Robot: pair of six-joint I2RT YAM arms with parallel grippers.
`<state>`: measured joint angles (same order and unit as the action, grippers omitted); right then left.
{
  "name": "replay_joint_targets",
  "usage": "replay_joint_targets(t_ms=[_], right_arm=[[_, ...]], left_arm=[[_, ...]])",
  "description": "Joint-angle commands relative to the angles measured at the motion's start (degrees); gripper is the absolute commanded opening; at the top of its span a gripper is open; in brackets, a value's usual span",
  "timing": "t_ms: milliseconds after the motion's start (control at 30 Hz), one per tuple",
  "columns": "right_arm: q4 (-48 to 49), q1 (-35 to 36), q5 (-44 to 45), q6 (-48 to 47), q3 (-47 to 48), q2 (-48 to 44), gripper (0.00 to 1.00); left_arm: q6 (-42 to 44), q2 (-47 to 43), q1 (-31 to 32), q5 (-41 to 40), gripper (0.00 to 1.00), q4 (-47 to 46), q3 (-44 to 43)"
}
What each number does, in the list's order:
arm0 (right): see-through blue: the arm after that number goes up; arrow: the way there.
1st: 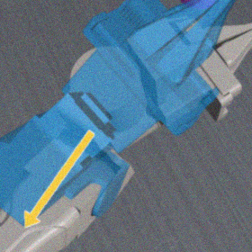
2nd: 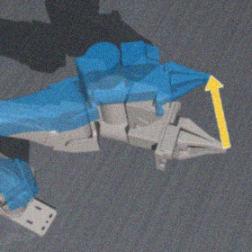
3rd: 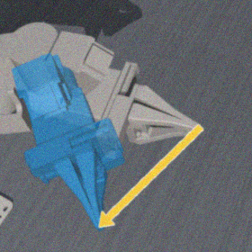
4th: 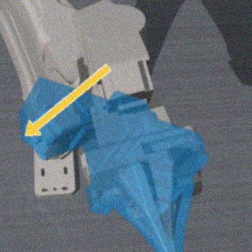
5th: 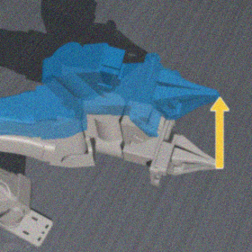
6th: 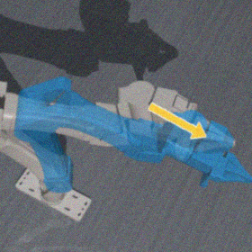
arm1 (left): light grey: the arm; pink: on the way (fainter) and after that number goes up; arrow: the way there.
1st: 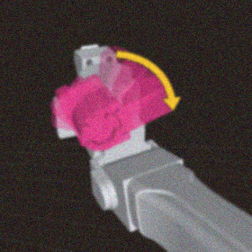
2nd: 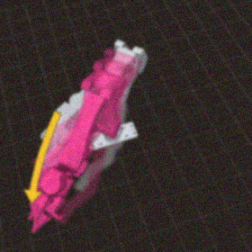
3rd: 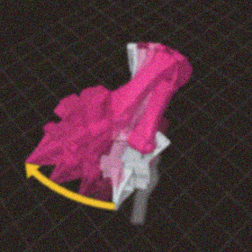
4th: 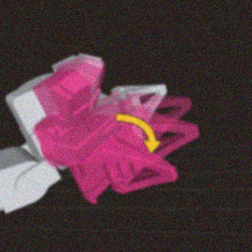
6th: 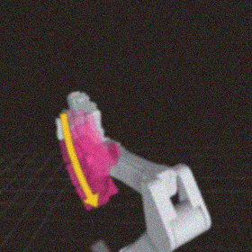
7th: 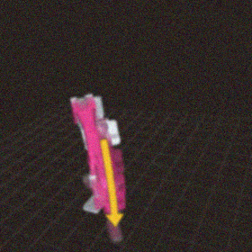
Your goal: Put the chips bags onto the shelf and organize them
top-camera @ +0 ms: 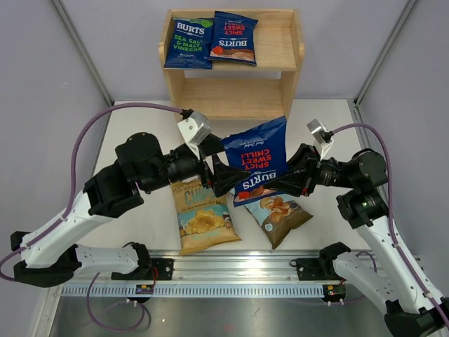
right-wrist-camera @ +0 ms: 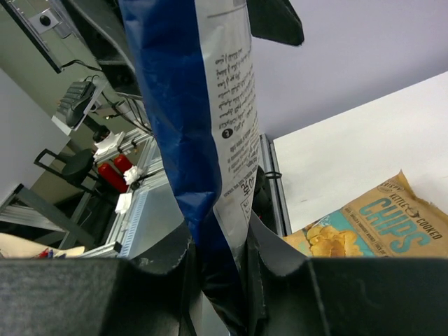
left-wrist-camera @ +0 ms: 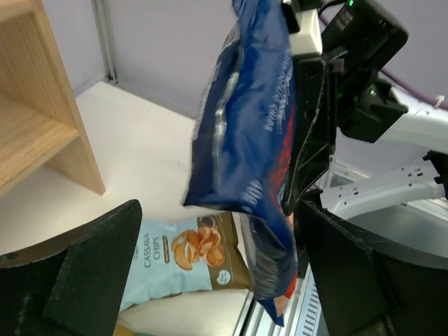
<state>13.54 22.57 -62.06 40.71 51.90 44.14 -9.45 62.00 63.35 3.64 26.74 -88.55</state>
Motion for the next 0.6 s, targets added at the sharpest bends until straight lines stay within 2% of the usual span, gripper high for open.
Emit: replay_joint_targets(t_ms=[0, 100, 133, 200, 233, 333, 433, 500, 567], right_arm=[[-2.2, 0.3, -4.0, -1.1, 3.9, 1.1, 0.19], [-2.4, 0.4, -6.3, -0.9, 5.1, 2.4, 0.20], [-4.0, 0.4, -7.3, -1.4, 5.7, 2.7, 0.21], [-6.9, 0.4, -7.0, -4.5, 7.1, 2.3, 0.22], [-8.4, 0.4, -6.3, -5.0, 7.2, 2.1, 0.23], [-10.9, 0.4, -4.7, -6.9, 8.0, 1.7, 0.30], [-12.6, 0.4, -1.8, -7.9, 7.9, 1.0, 0.47], [-15.9, 0.4, 1.4, -9.7, 8.0, 0.3, 0.69], [-17.1, 0.4, 3.5, -10.6, 8.0, -0.3, 0.83]], left_arm=[[-0.4, -0.4, -1.3, 6.2, 0.87, -0.7, 1.8], [-2.4, -0.8, -2.4, 11.8, 0.69, -4.2, 3.6], [-3.1, -0.9, -2.7, 13.0, 0.58, -5.8, 4.7], [-5.6, -1.2, -3.8, 16.5, 0.48, -7.9, 6.1], [-6.4, -1.3, -4.0, 17.7, 0.38, -9.7, 7.2], [-9.5, -1.9, -5.2, 19.7, 0.26, -13.2, 9.9], [-13.7, -3.8, -6.7, 19.3, 0.15, -17.9, 12.5], [-17.3, -5.1, -8.0, 17.7, 0.12, -22.0, 15.6], [-21.5, -7.3, -9.5, 15.1, 0.11, -24.6, 18.9]])
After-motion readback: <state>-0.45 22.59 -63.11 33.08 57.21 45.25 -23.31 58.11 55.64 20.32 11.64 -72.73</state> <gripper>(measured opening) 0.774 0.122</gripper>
